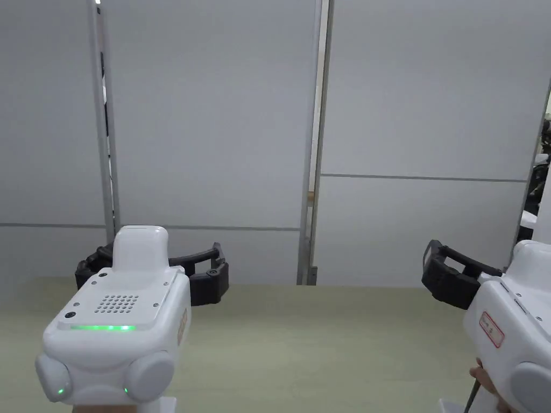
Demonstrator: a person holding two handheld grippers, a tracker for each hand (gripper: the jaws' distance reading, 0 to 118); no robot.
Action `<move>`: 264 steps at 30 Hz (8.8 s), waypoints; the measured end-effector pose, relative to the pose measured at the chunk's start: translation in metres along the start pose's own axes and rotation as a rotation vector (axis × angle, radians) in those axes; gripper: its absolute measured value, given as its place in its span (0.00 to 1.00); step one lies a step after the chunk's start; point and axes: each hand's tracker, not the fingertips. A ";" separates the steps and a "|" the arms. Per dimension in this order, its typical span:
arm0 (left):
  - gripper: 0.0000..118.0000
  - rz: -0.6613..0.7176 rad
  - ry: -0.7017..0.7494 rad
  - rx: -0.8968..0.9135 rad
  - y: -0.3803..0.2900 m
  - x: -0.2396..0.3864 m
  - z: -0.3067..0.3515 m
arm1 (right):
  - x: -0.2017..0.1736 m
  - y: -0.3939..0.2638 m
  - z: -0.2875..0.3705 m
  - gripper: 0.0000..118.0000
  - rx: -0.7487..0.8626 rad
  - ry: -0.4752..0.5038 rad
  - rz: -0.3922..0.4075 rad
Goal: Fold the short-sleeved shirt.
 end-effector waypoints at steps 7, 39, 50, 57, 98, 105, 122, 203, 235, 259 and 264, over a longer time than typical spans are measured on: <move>1.00 -0.010 0.004 -0.034 -0.001 -0.002 0.000 | -0.018 -0.005 0.000 1.00 -0.002 0.040 0.043; 1.00 0.011 -0.031 -0.060 -0.011 -0.005 0.002 | -0.036 -0.027 0.001 1.00 -0.083 0.119 0.149; 0.75 0.090 -0.117 -0.027 -0.008 -0.003 0.013 | -0.037 -0.023 0.014 0.61 -0.048 0.142 0.149; 0.01 0.139 -0.120 -0.037 -0.008 0.005 0.012 | -0.036 -0.020 0.018 0.04 -0.045 0.125 0.131; 0.72 0.332 0.399 -1.282 -0.397 -0.236 -0.074 | -0.241 -0.252 -0.098 0.04 -0.565 0.345 0.221; 0.12 0.665 0.433 -1.097 -0.371 -0.293 -0.033 | -0.242 -0.245 -0.091 0.04 -0.568 0.343 0.170; 0.11 0.447 -0.164 -0.445 -0.123 -0.109 -0.127 | -0.123 -0.137 -0.047 0.04 -0.297 0.243 0.136; 0.03 0.311 0.341 -1.057 -0.392 -0.130 -0.165 | -0.054 -0.298 -0.176 1.00 -0.794 0.194 0.246; 0.03 0.136 0.292 -0.573 -0.235 -0.094 0.002 | -0.002 -0.202 -0.042 0.02 -0.446 0.068 -0.183; 0.03 0.173 0.175 -0.081 -0.019 -0.085 -0.161 | -0.015 -0.008 -0.172 0.02 0.011 0.178 -0.254; 0.03 0.169 0.172 -0.003 0.019 -0.081 -0.251 | -0.042 0.023 -0.254 0.02 0.096 0.192 -0.221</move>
